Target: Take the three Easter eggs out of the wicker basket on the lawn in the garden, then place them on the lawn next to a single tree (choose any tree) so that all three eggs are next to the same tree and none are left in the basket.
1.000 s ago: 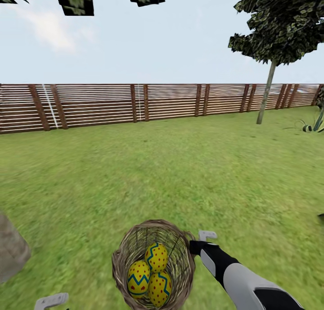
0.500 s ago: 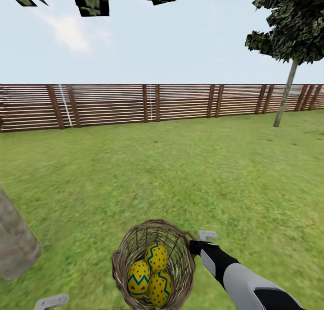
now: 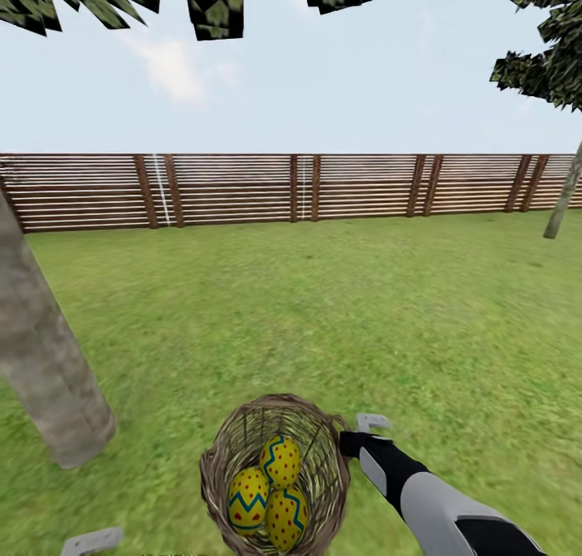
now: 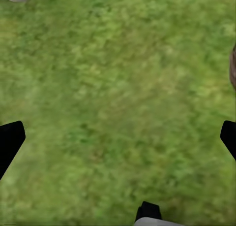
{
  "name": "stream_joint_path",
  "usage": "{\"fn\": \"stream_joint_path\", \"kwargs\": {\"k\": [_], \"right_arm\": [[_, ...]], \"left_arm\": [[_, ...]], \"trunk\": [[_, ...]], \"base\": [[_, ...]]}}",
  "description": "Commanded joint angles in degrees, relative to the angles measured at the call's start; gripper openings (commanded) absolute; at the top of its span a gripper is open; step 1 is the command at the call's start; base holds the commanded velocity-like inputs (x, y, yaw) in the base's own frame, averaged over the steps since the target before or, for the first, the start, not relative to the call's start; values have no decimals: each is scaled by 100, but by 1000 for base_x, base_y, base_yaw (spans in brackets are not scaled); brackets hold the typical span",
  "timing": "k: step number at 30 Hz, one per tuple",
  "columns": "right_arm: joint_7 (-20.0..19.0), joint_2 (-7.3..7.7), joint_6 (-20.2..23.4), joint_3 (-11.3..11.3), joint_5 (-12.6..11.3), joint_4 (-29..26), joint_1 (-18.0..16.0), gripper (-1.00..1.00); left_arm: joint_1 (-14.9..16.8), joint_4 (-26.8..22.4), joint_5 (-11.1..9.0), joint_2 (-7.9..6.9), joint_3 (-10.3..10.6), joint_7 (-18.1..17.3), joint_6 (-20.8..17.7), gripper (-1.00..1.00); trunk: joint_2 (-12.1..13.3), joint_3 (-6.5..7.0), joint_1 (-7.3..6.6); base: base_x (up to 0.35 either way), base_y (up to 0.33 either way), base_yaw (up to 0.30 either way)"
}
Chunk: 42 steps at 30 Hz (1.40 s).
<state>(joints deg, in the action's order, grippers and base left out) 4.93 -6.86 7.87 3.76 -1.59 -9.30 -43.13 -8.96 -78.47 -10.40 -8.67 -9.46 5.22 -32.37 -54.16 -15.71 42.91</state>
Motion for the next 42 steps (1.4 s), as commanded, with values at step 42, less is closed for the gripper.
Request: {"fn": "stream_joint_path", "kwargs": {"k": [42], "right_arm": [[0,-147,31,19,-35,42,-2,-100]], "left_arm": [[-1,-2,-66,3,15,33,-18,100]], "trunk": [[-5,17,1]], "base": [[0,0,213]]}}
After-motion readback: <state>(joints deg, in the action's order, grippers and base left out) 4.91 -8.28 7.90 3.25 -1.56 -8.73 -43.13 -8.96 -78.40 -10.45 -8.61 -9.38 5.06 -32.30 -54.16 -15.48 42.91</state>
